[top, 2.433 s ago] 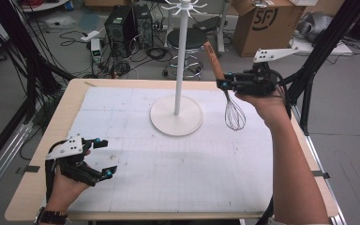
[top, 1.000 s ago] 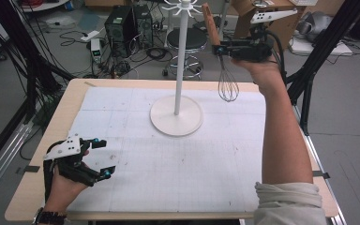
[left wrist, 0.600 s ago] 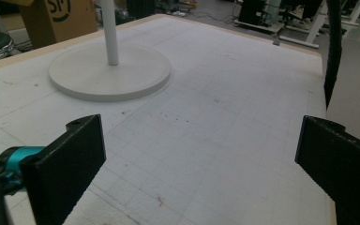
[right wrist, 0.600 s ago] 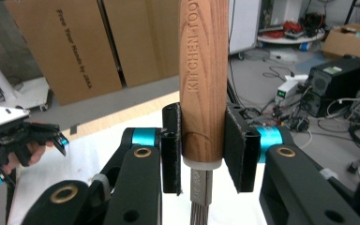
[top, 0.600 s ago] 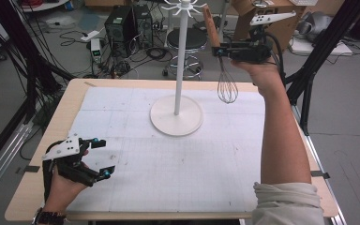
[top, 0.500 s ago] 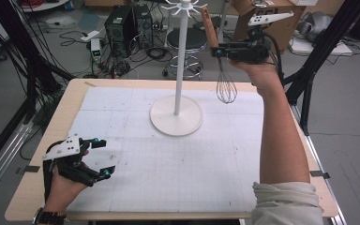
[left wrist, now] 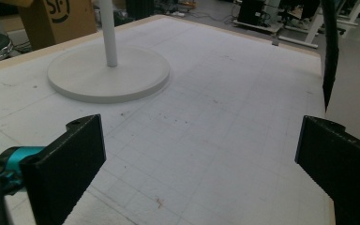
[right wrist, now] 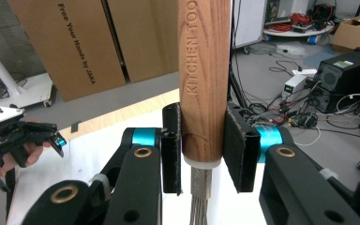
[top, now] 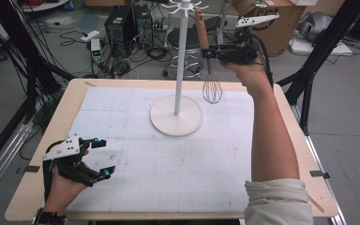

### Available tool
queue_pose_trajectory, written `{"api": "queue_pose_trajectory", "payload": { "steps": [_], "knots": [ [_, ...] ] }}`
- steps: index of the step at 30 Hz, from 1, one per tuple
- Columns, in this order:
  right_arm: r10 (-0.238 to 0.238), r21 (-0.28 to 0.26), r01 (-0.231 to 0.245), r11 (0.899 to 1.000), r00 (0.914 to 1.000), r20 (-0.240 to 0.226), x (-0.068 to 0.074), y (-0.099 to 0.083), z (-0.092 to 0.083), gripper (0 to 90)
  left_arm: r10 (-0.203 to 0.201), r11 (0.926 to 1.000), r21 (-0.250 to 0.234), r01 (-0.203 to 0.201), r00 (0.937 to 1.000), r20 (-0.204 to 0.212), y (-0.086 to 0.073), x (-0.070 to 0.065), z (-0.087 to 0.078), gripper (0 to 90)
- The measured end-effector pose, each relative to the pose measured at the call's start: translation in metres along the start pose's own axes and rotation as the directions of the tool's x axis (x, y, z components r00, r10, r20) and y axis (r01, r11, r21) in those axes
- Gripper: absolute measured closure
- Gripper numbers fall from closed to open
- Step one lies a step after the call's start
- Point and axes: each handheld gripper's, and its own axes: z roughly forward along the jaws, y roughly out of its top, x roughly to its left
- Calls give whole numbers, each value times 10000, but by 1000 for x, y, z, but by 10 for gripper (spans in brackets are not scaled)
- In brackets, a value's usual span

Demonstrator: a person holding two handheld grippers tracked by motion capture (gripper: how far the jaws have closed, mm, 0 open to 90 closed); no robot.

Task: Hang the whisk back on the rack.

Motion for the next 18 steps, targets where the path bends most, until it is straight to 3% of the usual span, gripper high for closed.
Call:
{"api": "queue_pose_trajectory", "payload": {
  "steps": [6,11,18],
  "knots": [
    [330,32,-330,9995,9994,-45,1,1,14,706,-24,10000,13,24,10000,35,0,0,1,24],
    [329,140,-328,9994,9995,-21,3,3,25,705,18,10000,33,-18,10000,51,0,-1,2,24],
    [325,231,-327,9992,9994,95,3,4,27,677,28,10000,54,-29,10000,84,0,-2,3,24]
  ]
}}
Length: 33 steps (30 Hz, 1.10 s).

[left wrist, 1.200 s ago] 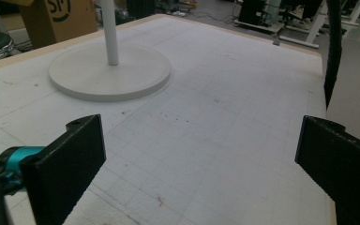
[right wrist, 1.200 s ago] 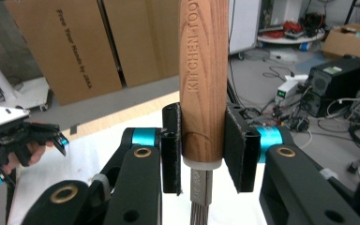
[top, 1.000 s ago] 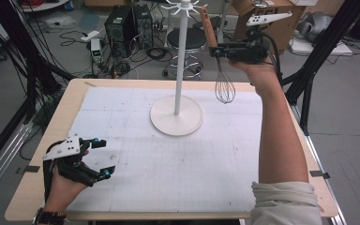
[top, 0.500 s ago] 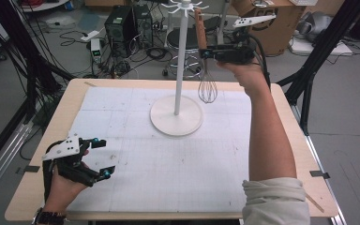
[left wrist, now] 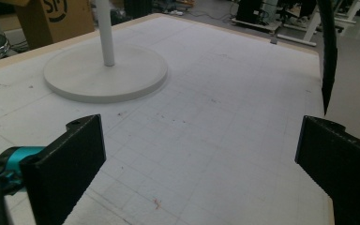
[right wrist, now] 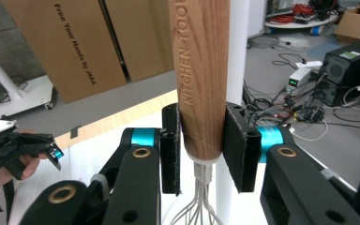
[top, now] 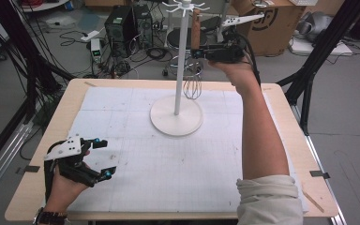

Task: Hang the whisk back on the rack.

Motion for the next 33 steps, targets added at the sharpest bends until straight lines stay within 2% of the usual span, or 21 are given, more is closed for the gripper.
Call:
{"api": "queue_pose_trajectory", "payload": {
  "steps": [3,7,11,14,17,22,25,29,33],
  "knots": [
    [240,17,-241,9997,9990,376,-1,-1,-3,588,21,10000,-19,-21,10000,-5,0,0,-1,24],
    [494,-134,-491,9987,9986,197,-1,-4,-9,510,17,10000,19,-17,10000,9,0,0,0,24],
    [158,-230,-148,9996,9989,449,6,-5,-16,449,29,10000,89,-29,10000,44,0,-1,3,24],
    [74,-409,-45,9992,9975,705,8,-9,-24,408,69,9999,126,-70,9999,76,0,-2,5,24],
    [93,-775,-43,9970,9978,654,11,-14,-34,390,50,9998,167,-52,9999,96,0,-3,6,24],
    [-90,-841,146,9964,9978,656,19,-21,-48,337,48,9999,161,-50,10000,81,-1,-2,5,24],
    [-248,-882,319,9956,9965,803,24,-28,-55,280,35,9998,186,-36,10000,79,-1,-2,5,24],
    [-298,-1089,378,9933,9968,743,30,-39,-64,219,32,9995,318,-37,9999,130,-2,-3,9,24],
    [-253,-868,332,9957,9955,909,34,-51,-69,164,43,9994,342,-48,9999,153,-2,-3,10,24]
  ]
}}
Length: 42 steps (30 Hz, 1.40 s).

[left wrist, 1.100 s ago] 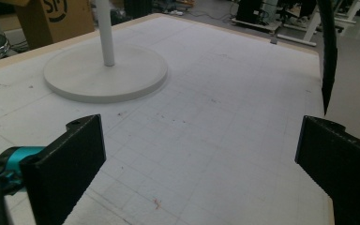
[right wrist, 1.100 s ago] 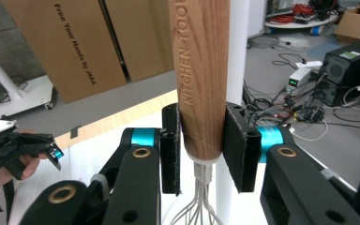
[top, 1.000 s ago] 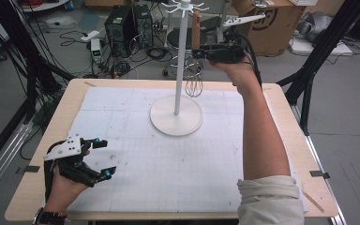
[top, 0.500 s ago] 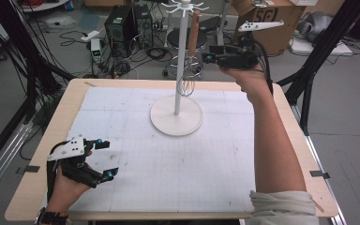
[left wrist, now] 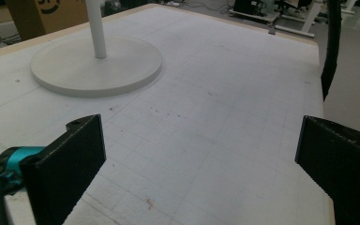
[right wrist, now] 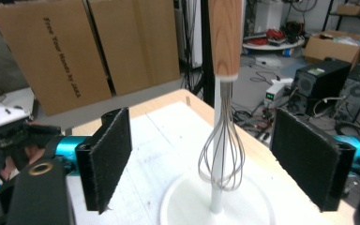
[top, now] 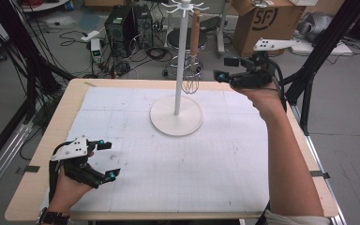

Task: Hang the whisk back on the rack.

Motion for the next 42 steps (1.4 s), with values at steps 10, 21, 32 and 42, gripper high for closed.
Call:
{"api": "queue_pose_trajectory", "payload": {
  "steps": [10,21,32,42],
  "knots": [
    [-15,330,21,9995,9998,-203,12,-36,-7,106,-34,10000,-47,34,10000,3,-1,1,-1,24],
    [-396,505,396,9979,9992,-18,33,-63,-18,100,-19,10000,-28,19,10000,0,-1,2,-1,24],
    [-496,360,497,9981,9988,-42,58,-107,-31,87,-26,9999,-103,26,10000,-2,0,0,-2,24],
    [-211,947,212,9953,9998,-26,70,-155,-34,4,-9,9999,-124,10,10000,86,0,0,-2,24]
  ]
}}
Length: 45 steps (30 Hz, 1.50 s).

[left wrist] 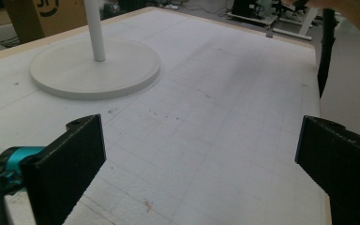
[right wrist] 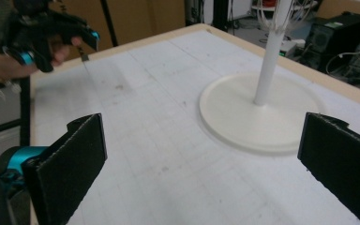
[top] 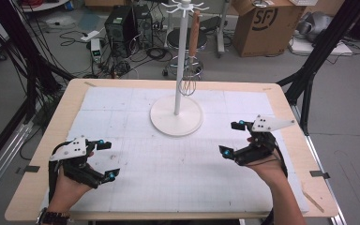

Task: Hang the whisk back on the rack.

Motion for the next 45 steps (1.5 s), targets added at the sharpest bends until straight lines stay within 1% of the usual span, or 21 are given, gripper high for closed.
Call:
{"api": "queue_pose_trajectory", "payload": {
  "steps": [3,5,9,11,12,13,14,17,20,23,26,29,31,33,35,40,42,45],
  "knots": [
    [-34,161,33,9999,9999,97,4,-13,2,3,8,10000,47,-8,10000,-30,0,0,0,24],
    [33,96,-33,9999,10000,11,6,-20,3,3,-33,10000,41,33,10000,-19,0,-1,1,24],
    [146,-2,-146,9999,9998,129,7,-32,3,3,9,10000,79,-9,10000,-5,0,-1,1,24],
    [229,-113,-229,9997,9997,21,7,-37,4,3,-9,10000,90,9,10000,-21,-1,-1,2,24],
    [246,-35,-246,9997,9997,38,7,-38,5,3,-10,10000,74,10,10000,4,-1,0,1,24],
    [158,99,-159,9998,9998,97,7,-39,6,3,-29,10000,81,29,10000,-1,-1,0,1,24],
    [94,104,-94,9999,9999,79,7,-39,7,3,-31,9999,95,31,10000,-7,-2,0,1,24],
    [168,111,-169,9998,9998,102,5,-40,9,3,-84,10000,40,84,10000,8,-2,-1,0,24],
    [353,88,-354,9993,9993,125,2,-44,10,3,-131,9999,-65,131,9999,-26,1,-1,-1,24],
    [507,76,-508,9987,9986,138,-2,-49,11,3,-95,9998,-169,94,9999,-58,3,0,-1,24],
    [506,257,-513,9984,9984,243,-5,-54,9,3,-85,10000,-28,85,10000,-15,3,-1,2,24],
    [588,274,-597,9978,9977,339,-7,-57,7,3,-28,10000,70,28,10000,47,3,-3,4,24],
    [682,301,-693,9971,9970,362,-7,-59,8,3,-28,10000,45,28,10000,59,3,-2,4,24],
    [688,465,-704,9964,9970,359,-7,-61,10,3,-70,10000,-48,70,10000,66,2,-2,3,24],
    [602,564,-624,9965,9974,398,-5,-61,11,3,-110,9999,-87,110,9999,53,2,0,2,24],
    [604,376,-621,9974,9971,455,-4,-60,9,3,-120,9999,-82,121,9999,97,1,0,2,24],
    [664,407,-684,9968,9965,500,-4,-60,9,3,-81,9999,-92,82,9999,70,1,0,1,24],
    [612,427,-633,9971,9969,492,-5,-61,9,3,-114,9999,-60,114,9999,56,0,0,1,24]
  ]
}}
